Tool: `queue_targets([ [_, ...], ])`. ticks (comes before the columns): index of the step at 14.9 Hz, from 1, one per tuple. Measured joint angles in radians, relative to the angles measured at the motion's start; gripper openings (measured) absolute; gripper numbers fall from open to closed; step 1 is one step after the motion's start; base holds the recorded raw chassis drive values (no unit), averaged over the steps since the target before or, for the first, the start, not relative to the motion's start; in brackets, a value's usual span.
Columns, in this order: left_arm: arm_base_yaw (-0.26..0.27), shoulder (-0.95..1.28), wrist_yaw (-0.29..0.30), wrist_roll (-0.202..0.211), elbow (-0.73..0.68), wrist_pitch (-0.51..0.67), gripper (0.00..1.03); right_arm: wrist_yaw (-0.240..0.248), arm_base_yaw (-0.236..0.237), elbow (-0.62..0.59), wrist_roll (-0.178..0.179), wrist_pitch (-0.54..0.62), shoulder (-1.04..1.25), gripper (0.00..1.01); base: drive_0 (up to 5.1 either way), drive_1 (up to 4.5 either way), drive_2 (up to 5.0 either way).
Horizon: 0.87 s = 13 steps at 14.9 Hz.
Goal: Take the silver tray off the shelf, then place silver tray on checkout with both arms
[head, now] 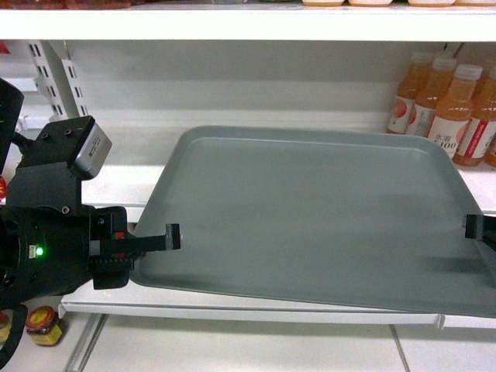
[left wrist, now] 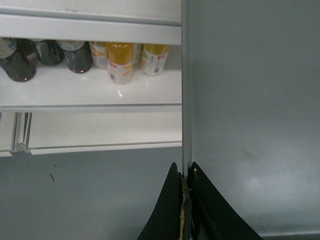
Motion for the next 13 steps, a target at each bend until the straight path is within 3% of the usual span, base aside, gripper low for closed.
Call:
queue_targets([
  [13,0.000,0.000,-0.003,0.002,0.000,0.004,0.02,-0.002,0.000,0.000,0.000,0.003,0.000,0.03,0.0,-4.28,4.4],
])
